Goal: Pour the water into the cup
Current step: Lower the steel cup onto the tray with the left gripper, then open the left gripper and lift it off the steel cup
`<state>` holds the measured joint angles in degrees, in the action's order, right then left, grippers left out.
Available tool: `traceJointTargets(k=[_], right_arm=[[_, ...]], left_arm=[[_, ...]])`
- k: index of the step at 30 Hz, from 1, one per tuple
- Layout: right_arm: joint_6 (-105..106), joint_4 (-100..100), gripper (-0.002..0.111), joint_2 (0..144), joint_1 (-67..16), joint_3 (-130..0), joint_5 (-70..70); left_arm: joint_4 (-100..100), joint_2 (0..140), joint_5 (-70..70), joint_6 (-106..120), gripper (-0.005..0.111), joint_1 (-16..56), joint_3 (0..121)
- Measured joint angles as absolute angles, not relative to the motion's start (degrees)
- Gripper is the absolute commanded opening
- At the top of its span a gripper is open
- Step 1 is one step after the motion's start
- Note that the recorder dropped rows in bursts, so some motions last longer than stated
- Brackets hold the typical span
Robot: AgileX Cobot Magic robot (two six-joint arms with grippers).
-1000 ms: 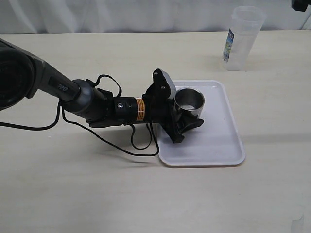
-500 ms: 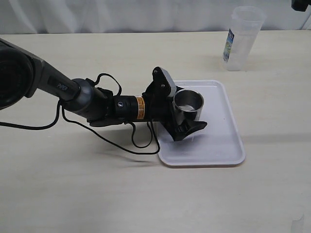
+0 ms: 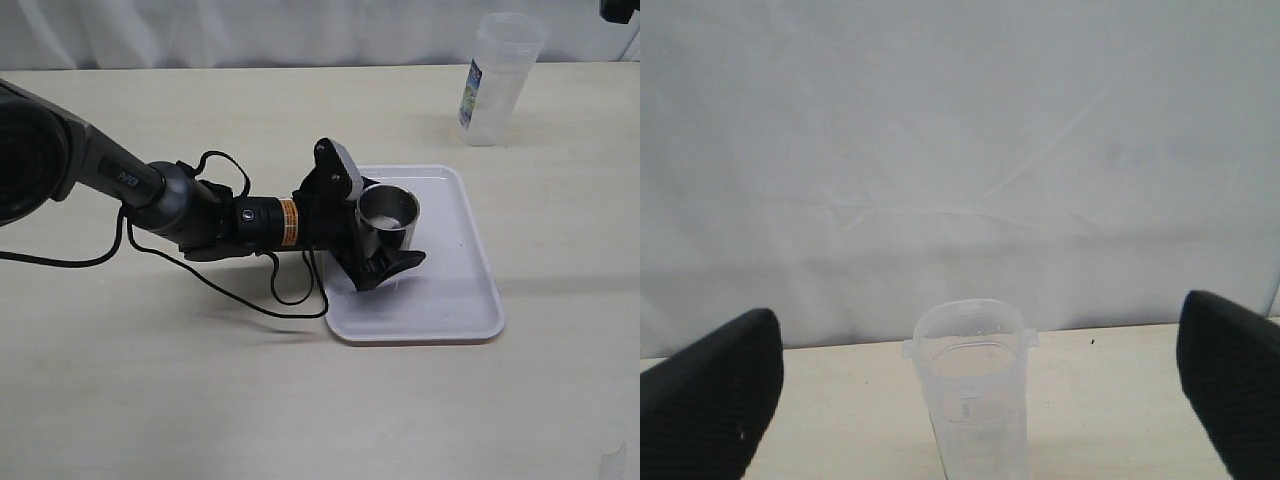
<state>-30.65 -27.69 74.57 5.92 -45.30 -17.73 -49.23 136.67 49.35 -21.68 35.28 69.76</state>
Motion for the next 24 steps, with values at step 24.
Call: traceJointTargets(k=[24], right_arm=[[-30.65,-27.69,0.110,74.57,5.92,-45.30,-17.73]], left_arm=[[-49.12,136.00,53.58,-20.93,0.100,35.28,69.76]])
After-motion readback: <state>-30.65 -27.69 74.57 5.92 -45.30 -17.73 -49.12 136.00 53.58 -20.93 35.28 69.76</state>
